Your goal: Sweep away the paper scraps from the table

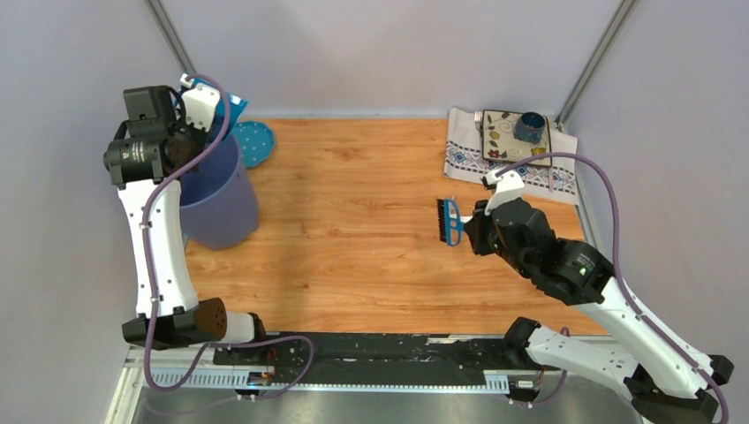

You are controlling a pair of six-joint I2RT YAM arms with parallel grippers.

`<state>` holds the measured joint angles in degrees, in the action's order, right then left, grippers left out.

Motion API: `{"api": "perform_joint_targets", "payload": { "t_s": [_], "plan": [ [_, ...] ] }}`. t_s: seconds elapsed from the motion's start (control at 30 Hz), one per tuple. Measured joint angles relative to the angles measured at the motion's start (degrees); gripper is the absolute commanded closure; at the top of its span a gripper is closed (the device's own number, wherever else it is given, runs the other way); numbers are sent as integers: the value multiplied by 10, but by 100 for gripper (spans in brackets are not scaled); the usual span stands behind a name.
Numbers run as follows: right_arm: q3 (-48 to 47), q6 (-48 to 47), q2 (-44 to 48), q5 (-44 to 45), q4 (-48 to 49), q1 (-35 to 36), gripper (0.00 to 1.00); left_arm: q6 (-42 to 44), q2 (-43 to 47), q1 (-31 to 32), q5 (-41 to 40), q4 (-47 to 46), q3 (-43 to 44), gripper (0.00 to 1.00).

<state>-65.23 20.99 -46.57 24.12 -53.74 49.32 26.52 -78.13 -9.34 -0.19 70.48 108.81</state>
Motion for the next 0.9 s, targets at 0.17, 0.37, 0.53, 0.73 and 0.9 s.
{"api": "perform_joint_targets", "payload": {
  "t_s": [0.17,0.37,0.53,0.73,0.9],
  "plan": [
    [13,-3,1,-5,2,0,100,96,27,-31,-124,-62,-68,100],
    [19,-13,0,-10,9,0,100,287,114,-34,-269,-207,-268,100],
    [19,-17,-10,-19,14,0,100,490,184,-34,-333,-383,-382,100],
    [19,-21,-17,-27,24,0,100,728,229,-35,-371,-593,-515,100],
    [19,-26,-17,-32,26,0,100,825,210,-35,-373,-700,-545,100]
  ]
}}
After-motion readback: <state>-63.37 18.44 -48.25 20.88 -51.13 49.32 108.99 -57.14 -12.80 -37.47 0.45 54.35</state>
